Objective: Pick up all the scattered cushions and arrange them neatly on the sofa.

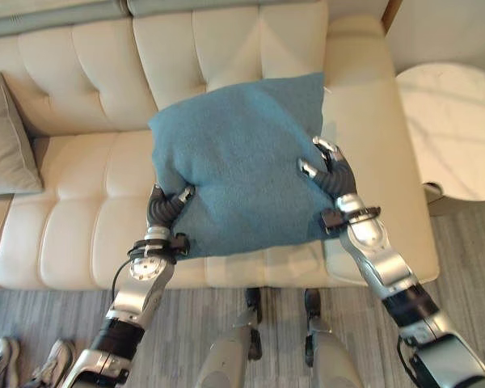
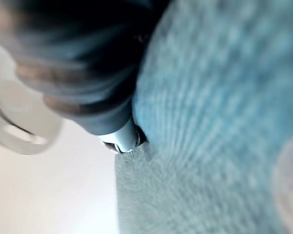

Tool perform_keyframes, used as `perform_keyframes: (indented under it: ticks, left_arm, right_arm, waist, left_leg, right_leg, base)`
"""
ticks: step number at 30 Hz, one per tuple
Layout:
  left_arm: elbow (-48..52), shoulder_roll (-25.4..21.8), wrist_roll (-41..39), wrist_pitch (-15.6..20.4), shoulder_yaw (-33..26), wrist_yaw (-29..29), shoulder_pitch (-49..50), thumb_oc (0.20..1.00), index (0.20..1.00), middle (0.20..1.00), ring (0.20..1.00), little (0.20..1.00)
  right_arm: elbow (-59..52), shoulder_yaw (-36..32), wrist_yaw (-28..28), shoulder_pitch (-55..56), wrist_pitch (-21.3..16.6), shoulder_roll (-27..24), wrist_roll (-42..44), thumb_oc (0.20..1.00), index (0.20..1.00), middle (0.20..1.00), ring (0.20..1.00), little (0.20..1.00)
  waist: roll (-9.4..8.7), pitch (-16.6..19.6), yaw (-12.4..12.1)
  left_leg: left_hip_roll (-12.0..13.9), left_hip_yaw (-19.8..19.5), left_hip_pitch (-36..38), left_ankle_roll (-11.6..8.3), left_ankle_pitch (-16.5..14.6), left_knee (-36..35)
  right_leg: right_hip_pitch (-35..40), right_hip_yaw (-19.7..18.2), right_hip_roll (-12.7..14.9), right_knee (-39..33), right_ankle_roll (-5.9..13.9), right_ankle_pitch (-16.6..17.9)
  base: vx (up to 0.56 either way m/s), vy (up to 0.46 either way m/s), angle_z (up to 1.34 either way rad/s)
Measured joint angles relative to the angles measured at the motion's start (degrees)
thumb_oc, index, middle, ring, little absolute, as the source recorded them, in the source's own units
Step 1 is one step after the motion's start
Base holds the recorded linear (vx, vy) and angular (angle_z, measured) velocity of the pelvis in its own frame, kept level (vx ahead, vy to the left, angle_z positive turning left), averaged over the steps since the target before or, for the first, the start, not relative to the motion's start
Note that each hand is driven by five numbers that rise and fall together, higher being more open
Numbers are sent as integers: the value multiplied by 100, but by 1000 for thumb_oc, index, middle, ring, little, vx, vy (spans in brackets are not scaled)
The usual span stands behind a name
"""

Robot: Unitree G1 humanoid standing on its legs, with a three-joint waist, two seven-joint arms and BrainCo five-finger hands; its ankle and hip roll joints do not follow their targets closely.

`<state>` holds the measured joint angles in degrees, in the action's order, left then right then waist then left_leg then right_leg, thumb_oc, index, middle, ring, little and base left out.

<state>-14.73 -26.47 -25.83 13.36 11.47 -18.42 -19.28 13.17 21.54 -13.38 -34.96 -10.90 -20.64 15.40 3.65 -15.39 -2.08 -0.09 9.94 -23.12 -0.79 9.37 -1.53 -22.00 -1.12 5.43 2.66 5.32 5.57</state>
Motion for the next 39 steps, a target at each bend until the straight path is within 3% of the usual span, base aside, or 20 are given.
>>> perform_keyframes:
  ticks: [5, 9, 11, 13, 16, 17, 18, 19, 20, 23, 24, 25, 26, 27, 28, 33, 39]
  left_arm:
    - [-1046, -287, 138, 162, 508, -470, -1441, 200, 200, 200, 200, 200]
    - [-2416, -398, 219, 295, 1185, -859, -3762, 200, 200, 200, 200, 200]
    - [-2771, -452, 219, 331, 1292, -930, -4379, 200, 200, 200, 200, 200]
    - [-3766, -473, 211, 391, 1717, -892, -5240, 200, 200, 200, 200, 200]
    - [-4907, -535, 202, 303, 2222, -756, -6353, 200, 200, 200, 200, 200]
    - [-5253, -573, 210, 288, 2400, -676, -6753, 495, 495, 495, 495, 495]
    - [-5304, -603, 212, 278, 2401, -644, -6875, 1000, 1000, 1000, 1000, 1000]
    - [-5371, -615, 213, 276, 2406, -637, -6985, 1000, 1000, 1000, 1000, 1000]
    - [-5419, -673, 210, 251, 2409, -641, -7078, 1000, 1000, 1000, 1000, 1000]
    - [-5408, -882, 212, 237, 2425, -652, -7134, 1000, 1000, 1000, 1000, 1000]
    - [-5415, -972, 222, 187, 2455, -650, -7120, 1000, 1000, 1000, 1000, 1000]
    - [-5440, -1029, 226, 126, 2490, -633, -7085, 1000, 1000, 1000, 1000, 1000]
    - [-5530, -1005, 229, 49, 2484, -593, -7079, 1000, 1000, 1000, 1000, 1000]
    - [-5532, -1020, 239, 33, 2482, -565, -7054, 1000, 1000, 1000, 1000, 1000]
    - [-5490, -1109, 276, 34, 2431, -509, -6834, 1000, 1000, 1000, 1000, 1000]
    - [-5186, -1139, 460, -18, 2071, -390, -5441, 1000, 1000, 1000, 1000, 1000]
    - [-4371, -1274, 449, -8, 1471, -406, -4618, 1000, 1000, 1000, 1000, 1000]
  right_arm:
    - [975, 7, -648, -1077, -13, 81, -341, 200, 200, 200, 200, 200]
    - [2734, -11, -1448, -3316, 12, 117, -520, 200, 200, 200, 200, 200]
    - [2870, 20, -1630, -3817, 3, 98, -523, 200, 200, 200, 200, 200]
    - [3501, 103, -1722, -4385, -41, 103, -415, 200, 200, 200, 200, 200]
    - [4558, 770, -1704, -5243, -28, -17, -136, 200, 200, 200, 200, 200]
    - [4862, 1037, -1652, -5487, -40, -72, -29, 200, 200, 200, 200, 200]
    - [4912, 1118, -1613, -5549, -40, -135, 3, 467, 467, 467, 467, 467]
    - [4953, 1318, -1584, -5591, -38, -186, 53, 548, 548, 548, 548, 548]
    - [5015, 1573, -1536, -5608, -39, -214, 117, 1000, 1000, 1000, 1000, 1000]
    - [5077, 1685, -1402, -5604, -29, -271, 293, 1000, 1000, 1000, 1000, 1000]
    - [5073, 1687, -1338, -5572, -23, -282, 337, 1000, 1000, 1000, 1000, 1000]
    - [5037, 1679, -1274, -5491, -18, -307, 369, 1000, 1000, 1000, 1000, 1000]
    - [5034, 1662, -1205, -5417, 11, -378, 379, 1000, 1000, 1000, 1000, 1000]
    - [4998, 1655, -1164, -5366, 16, -406, 382, 1000, 1000, 1000, 1000, 1000]
    - [4765, 1672, -1099, -5100, 21, -370, 376, 1000, 1000, 1000, 1000, 1000]
    - [4028, 1581, -977, -3993, 27, -181, 348, 1000, 1000, 1000, 1000, 1000]
    - [3171, 704, -1022, -3755, -33, -817, 271, 1000, 1000, 1000, 1000, 1000]
  waist:
    - [-8, -71, -51]
    - [0, -199, -183]
    - [-1, -263, -215]
    - [1, -284, -245]
    - [1, -284, -261]
    - [1, -283, -284]
    - [1, -283, -284]
    - [1, -283, -286]
    - [1, -283, -285]
    - [8, -286, -279]
    - [29, -298, -284]
    - [28, -298, -232]
    - [33, -303, -205]
    - [54, -314, -265]
    - [39, -331, -305]
    - [-103, -425, -153]
    - [-255, -517, -90]
  left_leg:
    - [-6, -157, -333, 64, 129, -20]
    - [14, -340, -825, 155, 313, -9]
    - [17, -394, -934, 168, 324, -7]
    - [6, -515, -993, 174, 329, 7]
    - [7, -639, -1095, 174, 330, 9]
    - [5, -684, -1165, 174, 330, 11]
    - [3, -705, -1190, 174, 330, 11]
    - [2, -762, -1211, 174, 330, 11]
    - [6, -836, -1255, 174, 330, 24]
    - [18, -976, -1407, 181, 335, 51]
    - [26, -1081, -1465, 185, 337, 65]
    - [-78, -1111, -1503, 185, 337, 69]
    - [-238, -1101, -1563, 182, 335, 70]
    - [-195, -1080, -1621, 181, 335, 74]
    - [-164, -1063, -1672, 173, 329, 123]
    - [-126, -1017, -1605, 143, 307, 536]
    - [-51, -927, -1428, 132, 299, 442]
  right_leg:
    - [-263, 147, 2, -15, 13, 59]
    - [-638, 325, -29, -96, -50, 143]
    - [-720, 406, -29, -92, -47, 140]
    - [-732, 442, -29, -97, -28, 106]
    - [-809, 461, -34, -96, 10, 77]
    - [-865, 473, -33, -100, 30, 62]
    - [-887, 486, -34, -97, 32, 60]
    - [-901, 525, -34, -90, 36, 57]
    - [-979, 570, -31, 17, 54, 17]
    - [-1473, 556, -11, 751, 57, -256]
    - [-1878, 509, 8, 1223, 141, -590]
    - [-1929, 400, 102, 860, 181, -560]
    - [-1891, 399, 257, 326, 107, 16]
    - [-1866, 418, 216, 195, -46, 204]
    - [-1818, 416, 175, 92, -72, 272]
    - [-1541, 412, 145, 114, -77, 276]
    - [-1413, 409, 66, 96, -107, 298]
  base:
    - [-28, -11, 14]
    - [-22, -35, 16]
    - [-7, -25, 11]
    - [5, -16, 14]
    - [9, -30, 11]
    - [11, -29, 7]
    - [15, -33, 9]
    - [15, -21, 10]
    - [8, -19, 10]
    - [-4, -3, 6]
    - [-3, 20, 17]
    - [-22, 27, 52]
    - [-14, 7, 49]
    - [-28, 6, 28]
    - [-12, 6, -5]
    - [-32, 3, 4]
    - [-48, -4, -3]
